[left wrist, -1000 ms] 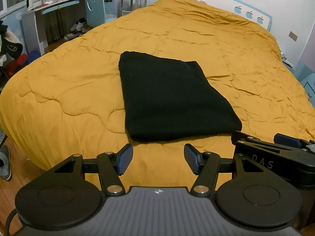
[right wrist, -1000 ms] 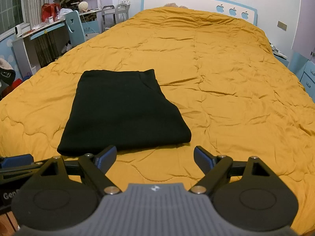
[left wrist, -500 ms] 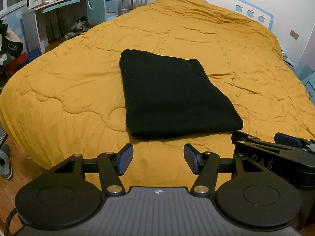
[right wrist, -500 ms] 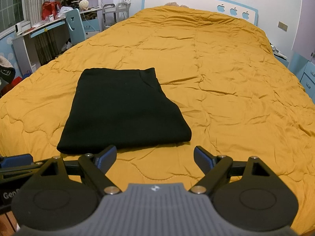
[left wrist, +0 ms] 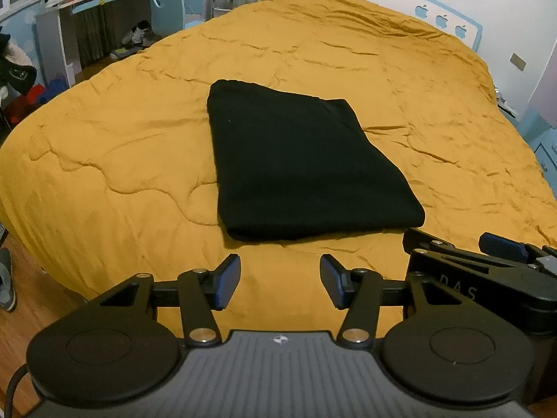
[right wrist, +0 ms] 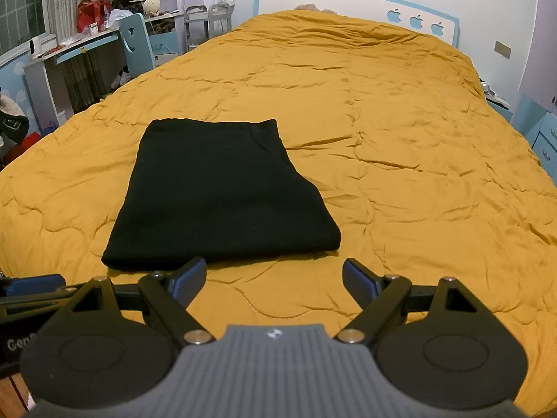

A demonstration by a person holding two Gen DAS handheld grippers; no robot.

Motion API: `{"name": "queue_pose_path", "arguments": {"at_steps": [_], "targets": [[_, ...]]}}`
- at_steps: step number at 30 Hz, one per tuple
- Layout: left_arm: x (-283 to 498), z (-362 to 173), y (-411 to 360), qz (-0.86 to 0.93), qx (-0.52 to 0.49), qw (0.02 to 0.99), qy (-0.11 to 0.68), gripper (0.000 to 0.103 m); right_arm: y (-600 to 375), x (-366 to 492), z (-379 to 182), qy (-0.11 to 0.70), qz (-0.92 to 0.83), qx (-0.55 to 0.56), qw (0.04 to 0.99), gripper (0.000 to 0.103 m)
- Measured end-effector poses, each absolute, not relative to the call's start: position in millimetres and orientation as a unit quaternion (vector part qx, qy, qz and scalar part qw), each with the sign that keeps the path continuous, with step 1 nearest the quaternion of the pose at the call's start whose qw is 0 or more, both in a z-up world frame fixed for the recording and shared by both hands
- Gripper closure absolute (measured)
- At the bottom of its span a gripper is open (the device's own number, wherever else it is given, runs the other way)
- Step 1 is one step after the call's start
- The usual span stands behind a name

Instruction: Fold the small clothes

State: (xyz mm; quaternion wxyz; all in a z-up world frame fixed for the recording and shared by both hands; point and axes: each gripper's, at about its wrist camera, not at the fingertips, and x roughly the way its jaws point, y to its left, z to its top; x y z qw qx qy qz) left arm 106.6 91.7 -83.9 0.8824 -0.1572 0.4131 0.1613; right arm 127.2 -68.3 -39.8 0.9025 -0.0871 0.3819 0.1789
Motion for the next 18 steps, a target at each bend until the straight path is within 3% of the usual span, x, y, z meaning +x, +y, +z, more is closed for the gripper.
{"name": "queue_pose_path", "arguments": {"at_steps": [12, 18], "targets": [[108.6, -84.1, 88.4, 0.164, -0.147, 0.879, 0.423, 0.042, -66.0, 126.3, -40.1, 0.38, 0.176, -0.093, 0.903, 0.022], [107.4, -84.3, 91.2, 0.156, -0.151, 0.881, 0.42, 0.047, -67.5, 127.2, -39.1, 0.379, 0.179, -0.09, 0.903, 0.022]]}}
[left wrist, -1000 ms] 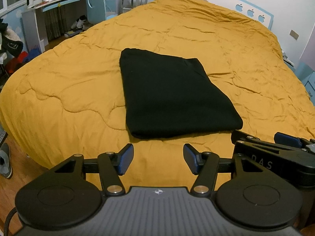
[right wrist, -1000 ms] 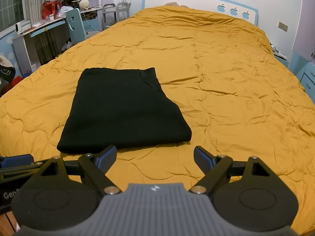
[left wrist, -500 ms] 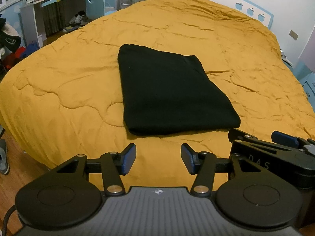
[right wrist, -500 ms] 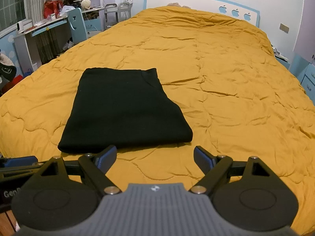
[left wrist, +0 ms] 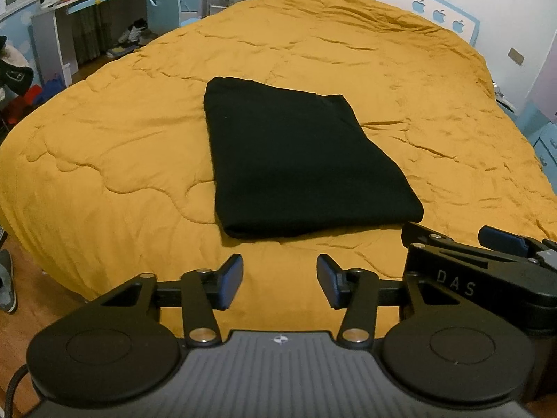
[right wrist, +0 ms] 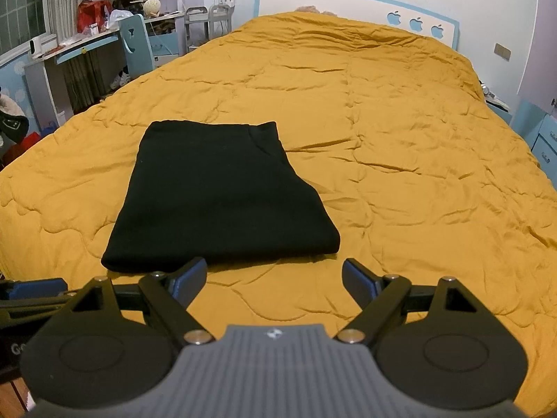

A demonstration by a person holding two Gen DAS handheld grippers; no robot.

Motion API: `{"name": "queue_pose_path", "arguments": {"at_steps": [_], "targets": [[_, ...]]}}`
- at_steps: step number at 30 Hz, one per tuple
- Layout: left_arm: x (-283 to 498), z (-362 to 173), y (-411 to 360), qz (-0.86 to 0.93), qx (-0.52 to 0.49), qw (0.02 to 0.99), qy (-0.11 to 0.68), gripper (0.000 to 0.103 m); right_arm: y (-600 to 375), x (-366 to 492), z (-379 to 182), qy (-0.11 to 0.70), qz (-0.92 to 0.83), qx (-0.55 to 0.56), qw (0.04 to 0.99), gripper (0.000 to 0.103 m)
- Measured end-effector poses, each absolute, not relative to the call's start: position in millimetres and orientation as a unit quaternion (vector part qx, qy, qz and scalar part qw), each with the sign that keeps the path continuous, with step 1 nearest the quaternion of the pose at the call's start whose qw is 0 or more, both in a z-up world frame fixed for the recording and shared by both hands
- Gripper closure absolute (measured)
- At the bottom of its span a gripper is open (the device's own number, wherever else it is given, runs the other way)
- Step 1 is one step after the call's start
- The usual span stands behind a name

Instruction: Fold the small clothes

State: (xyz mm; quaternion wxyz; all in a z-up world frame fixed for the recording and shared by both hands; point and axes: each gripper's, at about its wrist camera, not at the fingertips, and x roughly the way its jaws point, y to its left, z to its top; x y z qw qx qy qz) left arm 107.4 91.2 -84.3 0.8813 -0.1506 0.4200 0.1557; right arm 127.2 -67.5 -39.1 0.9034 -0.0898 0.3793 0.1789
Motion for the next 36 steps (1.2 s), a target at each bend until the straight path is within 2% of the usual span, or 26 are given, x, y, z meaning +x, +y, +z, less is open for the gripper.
{"name": "queue_pose_path", "arguments": {"at_steps": [8, 12, 13, 16, 17, 21, 23, 36], "targets": [[108.2, -79.9, 85.4, 0.154, -0.133, 0.887, 0.415, 0.047, -68.5, 126.9, -38.1, 0.377, 0.178, -0.087, 0.905, 0.022], [106.1, -80.4, 93.3, 0.13, -0.17, 0.887, 0.41, 0.046, -72.7, 128.3, -36.4, 0.376, 0.179, -0.073, 0.906, 0.022], [104.9, -79.8, 94.2, 0.128, -0.172, 0.889, 0.404, 0.042, -74.9, 129.0, -35.6, 0.376, 0.181, -0.066, 0.906, 0.022], [103.1, -76.9, 94.7, 0.152, -0.157, 0.891, 0.398, 0.017, -78.2, 129.5, -32.8, 0.375, 0.18, -0.058, 0.908, 0.022], [102.2, -75.7, 94.5, 0.159, -0.153, 0.893, 0.393, 0.014, -78.9, 129.4, -31.9, 0.373, 0.181, -0.057, 0.908, 0.022], [97.5, -73.8, 94.0, 0.171, -0.157, 0.898, 0.373, 0.012, -79.9, 127.4, -28.1, 0.369, 0.184, -0.053, 0.91, 0.022], [96.9, -73.6, 92.4, 0.179, -0.144, 0.901, 0.368, 0.009, -79.2, 126.5, -27.8, 0.367, 0.182, -0.058, 0.91, 0.022], [99.4, -73.2, 87.9, 0.185, -0.13, 0.901, 0.37, 0.009, -79.5, 127.0, -27.6, 0.368, 0.178, -0.063, 0.91, 0.022]]}}
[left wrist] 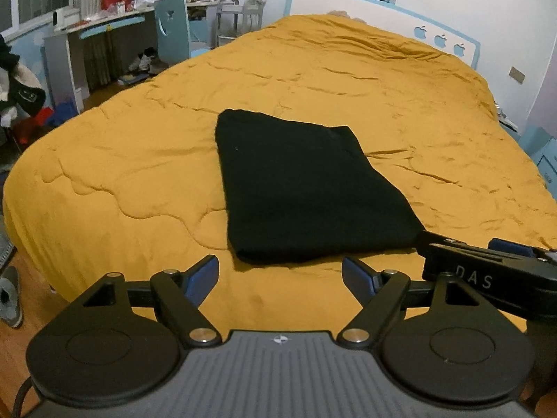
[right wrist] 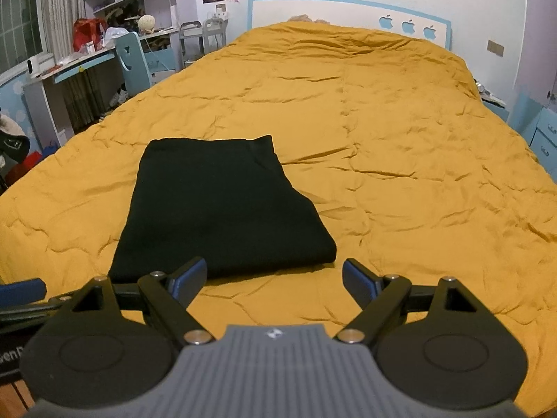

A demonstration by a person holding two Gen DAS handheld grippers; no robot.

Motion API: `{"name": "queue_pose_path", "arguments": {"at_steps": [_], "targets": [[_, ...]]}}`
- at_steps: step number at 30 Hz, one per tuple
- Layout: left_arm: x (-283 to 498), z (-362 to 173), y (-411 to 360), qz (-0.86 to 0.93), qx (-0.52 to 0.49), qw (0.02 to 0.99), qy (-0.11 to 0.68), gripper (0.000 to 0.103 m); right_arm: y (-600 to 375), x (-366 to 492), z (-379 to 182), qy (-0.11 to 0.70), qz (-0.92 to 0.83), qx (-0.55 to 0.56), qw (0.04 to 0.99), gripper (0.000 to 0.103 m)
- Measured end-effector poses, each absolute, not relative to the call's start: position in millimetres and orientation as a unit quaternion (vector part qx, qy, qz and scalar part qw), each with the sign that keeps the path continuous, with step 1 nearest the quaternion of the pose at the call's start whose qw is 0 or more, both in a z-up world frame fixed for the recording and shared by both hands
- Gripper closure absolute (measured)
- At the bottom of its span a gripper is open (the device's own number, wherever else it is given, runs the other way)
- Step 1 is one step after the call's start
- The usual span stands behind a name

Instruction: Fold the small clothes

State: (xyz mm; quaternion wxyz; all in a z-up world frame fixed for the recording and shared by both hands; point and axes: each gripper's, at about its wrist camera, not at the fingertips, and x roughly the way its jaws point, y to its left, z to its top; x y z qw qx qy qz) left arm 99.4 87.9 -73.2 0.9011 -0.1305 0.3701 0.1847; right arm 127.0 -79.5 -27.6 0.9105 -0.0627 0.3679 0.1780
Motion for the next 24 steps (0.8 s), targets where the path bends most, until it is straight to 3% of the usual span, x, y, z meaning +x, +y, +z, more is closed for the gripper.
{"name": "queue_pose_path", "arguments": {"at_steps": [3, 5, 24], "targets": [[101.7, -73.5, 89.8, 0.185, -0.14, 0.895, 0.381, 0.012, -79.2, 126.9, -27.7, 0.368, 0.177, -0.064, 0.911, 0.022], [102.5, -75.0, 91.8, 0.18, -0.149, 0.893, 0.384, 0.02, -79.4, 127.2, -27.3, 0.368, 0.18, -0.062, 0.91, 0.022], [98.4, -73.2, 94.1, 0.138, -0.16, 0.907, 0.365, 0.019, -84.6, 124.3, -23.3, 0.362, 0.179, -0.051, 0.914, 0.022]]}}
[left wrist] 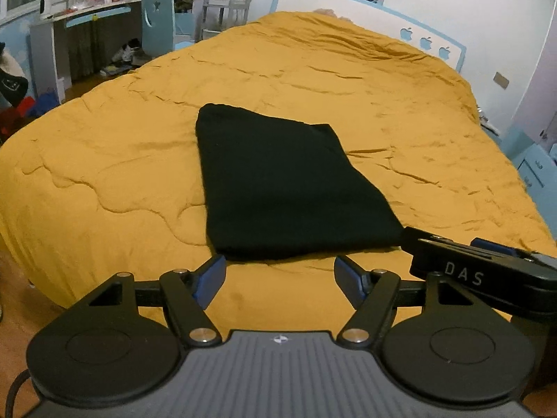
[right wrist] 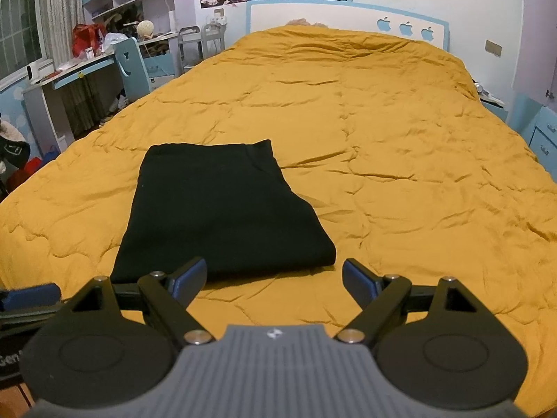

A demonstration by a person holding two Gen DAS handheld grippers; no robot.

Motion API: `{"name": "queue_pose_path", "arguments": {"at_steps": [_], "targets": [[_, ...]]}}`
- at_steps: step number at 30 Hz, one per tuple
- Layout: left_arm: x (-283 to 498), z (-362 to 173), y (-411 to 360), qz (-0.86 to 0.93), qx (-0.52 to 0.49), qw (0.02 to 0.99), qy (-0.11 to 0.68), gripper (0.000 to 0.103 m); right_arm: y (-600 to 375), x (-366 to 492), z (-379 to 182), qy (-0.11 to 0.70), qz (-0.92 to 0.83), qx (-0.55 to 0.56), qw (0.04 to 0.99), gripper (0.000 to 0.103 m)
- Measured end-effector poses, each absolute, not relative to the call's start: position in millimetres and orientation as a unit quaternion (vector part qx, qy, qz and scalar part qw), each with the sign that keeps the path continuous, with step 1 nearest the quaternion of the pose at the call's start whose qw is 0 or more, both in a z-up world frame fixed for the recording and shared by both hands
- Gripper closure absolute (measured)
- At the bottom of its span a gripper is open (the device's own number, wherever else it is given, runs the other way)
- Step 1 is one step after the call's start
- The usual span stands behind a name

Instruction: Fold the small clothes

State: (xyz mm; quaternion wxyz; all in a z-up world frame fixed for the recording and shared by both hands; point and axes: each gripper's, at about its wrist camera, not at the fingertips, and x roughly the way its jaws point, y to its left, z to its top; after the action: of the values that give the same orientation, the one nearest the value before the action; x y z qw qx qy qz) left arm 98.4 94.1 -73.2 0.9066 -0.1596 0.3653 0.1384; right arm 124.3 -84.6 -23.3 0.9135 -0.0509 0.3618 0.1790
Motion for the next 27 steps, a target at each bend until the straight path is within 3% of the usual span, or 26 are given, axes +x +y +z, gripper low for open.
{"name": "queue_pose_path", "arguments": {"at_steps": [7, 19, 23, 27], "targets": [[89.3, -61.3, 87.2, 0.1, -0.141, 0.931, 0.321, 0.021, -92.9, 120.3, -16.1, 0.352, 0.186, -0.029, 0.917, 0.022], [102.5, -65.4, 81.5, 0.081, -0.117, 0.933, 0.332, 0.017, -101.8, 126.8, -19.7, 0.356, 0.181, -0.016, 0.917, 0.022], [105.6, -69.7, 83.6, 0.061, -0.138, 0.932, 0.331, 0.027, -102.2, 132.7, -22.8, 0.364, 0.183, -0.009, 0.913, 0.022], [106.0, -72.3, 86.3, 0.05, -0.157, 0.927, 0.337, 0.024, -102.0, 131.9, -21.7, 0.356, 0.178, -0.016, 0.917, 0.022]]}}
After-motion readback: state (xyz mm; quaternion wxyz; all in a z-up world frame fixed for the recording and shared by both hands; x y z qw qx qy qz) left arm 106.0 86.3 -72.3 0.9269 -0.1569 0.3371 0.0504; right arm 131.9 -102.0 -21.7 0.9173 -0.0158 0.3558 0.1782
